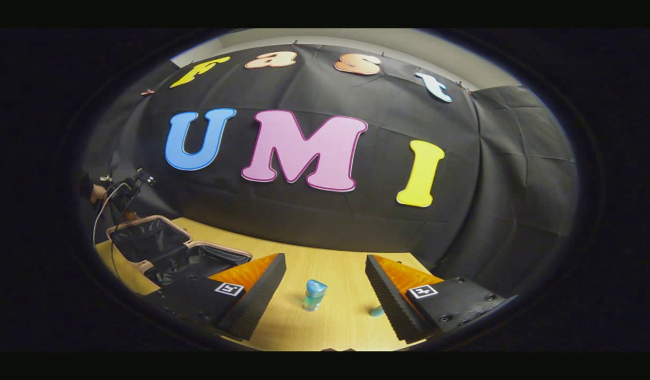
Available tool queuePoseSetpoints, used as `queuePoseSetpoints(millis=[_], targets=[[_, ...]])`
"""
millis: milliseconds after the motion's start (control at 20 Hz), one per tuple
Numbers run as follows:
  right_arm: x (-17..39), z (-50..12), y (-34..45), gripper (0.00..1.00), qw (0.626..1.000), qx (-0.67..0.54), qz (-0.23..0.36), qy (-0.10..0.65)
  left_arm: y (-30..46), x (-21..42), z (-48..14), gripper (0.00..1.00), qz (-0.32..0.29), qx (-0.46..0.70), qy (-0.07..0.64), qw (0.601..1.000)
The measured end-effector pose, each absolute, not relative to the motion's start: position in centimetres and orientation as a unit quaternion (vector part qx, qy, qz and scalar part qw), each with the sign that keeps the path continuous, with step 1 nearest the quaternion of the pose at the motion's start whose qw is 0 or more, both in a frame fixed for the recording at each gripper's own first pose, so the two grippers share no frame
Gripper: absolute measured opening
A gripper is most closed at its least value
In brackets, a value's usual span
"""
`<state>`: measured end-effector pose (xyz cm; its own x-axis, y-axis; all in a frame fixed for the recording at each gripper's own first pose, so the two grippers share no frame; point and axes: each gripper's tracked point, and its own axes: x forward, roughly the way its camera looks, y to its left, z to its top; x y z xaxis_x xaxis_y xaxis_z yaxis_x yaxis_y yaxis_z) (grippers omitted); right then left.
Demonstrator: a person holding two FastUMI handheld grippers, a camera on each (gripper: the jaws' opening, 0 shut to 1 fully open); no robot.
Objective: First open the suitcase, pack the skin care products into it, and then close the suitcase.
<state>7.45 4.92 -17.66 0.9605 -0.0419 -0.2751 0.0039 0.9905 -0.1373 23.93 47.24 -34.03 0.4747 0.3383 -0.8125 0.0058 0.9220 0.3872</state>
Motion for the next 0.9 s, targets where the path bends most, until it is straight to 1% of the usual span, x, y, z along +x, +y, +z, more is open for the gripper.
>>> queuePoseSetpoints(millis=[100, 150, 250, 350, 450, 500, 600, 700, 750, 800, 900], targets=[[6.8, -18.5, 4.7, 0.95, 0.987, -0.061, -0.016, 0.149, 47.9, 23.6, -35.0, 0.11, 0.108, 0.172, 0.504, 0.839], [6.4, -18.7, 4.7, 0.96, 0.986, -0.058, -0.017, 0.155, 48.6, 23.0, -34.9, 0.14, 0.117, 0.174, 0.503, 0.838], [6.0, -18.6, 4.3, 0.96, 0.986, -0.062, -0.020, 0.156, 48.3, 22.8, -33.8, 0.31, 0.125, 0.160, 0.476, 0.856], [5.9, -17.7, 3.5, 0.96, 0.988, -0.060, -0.022, 0.144, 47.3, 22.5, -30.8, 0.65, 0.134, 0.152, 0.435, 0.877], [6.0, -16.9, 2.8, 0.96, 0.989, -0.044, -0.025, 0.140, 45.2, 22.6, -26.4, 0.98, 0.133, 0.163, 0.371, 0.905], [6.1, -16.5, 2.4, 0.98, 0.990, -0.037, -0.029, 0.136, 43.2, 22.5, -23.9, 0.98, 0.123, 0.167, 0.330, 0.921], [6.5, -15.8, 1.2, 0.96, 0.990, -0.033, -0.037, 0.130, 38.0, 22.3, -19.6, 0.98, 0.102, 0.176, 0.247, 0.947], [6.6, -15.8, 0.0, 0.96, 0.990, -0.032, -0.045, 0.129, 32.3, 21.0, -16.7, 0.97, 0.086, 0.153, 0.187, 0.966], [6.7, -15.9, -0.6, 0.98, 0.990, -0.030, -0.048, 0.133, 29.5, 20.3, -16.2, 0.98, 0.074, 0.131, 0.163, 0.975], [6.9, -16.0, -1.3, 0.96, 0.989, -0.027, -0.051, 0.133, 26.3, 19.6, -15.7, 0.97, 0.063, 0.105, 0.145, 0.982], [7.3, -16.1, -2.6, 0.95, 0.990, -0.027, -0.056, 0.127, 18.9, 18.6, -16.3, 0.97, 0.031, 0.071, 0.130, 0.988]])
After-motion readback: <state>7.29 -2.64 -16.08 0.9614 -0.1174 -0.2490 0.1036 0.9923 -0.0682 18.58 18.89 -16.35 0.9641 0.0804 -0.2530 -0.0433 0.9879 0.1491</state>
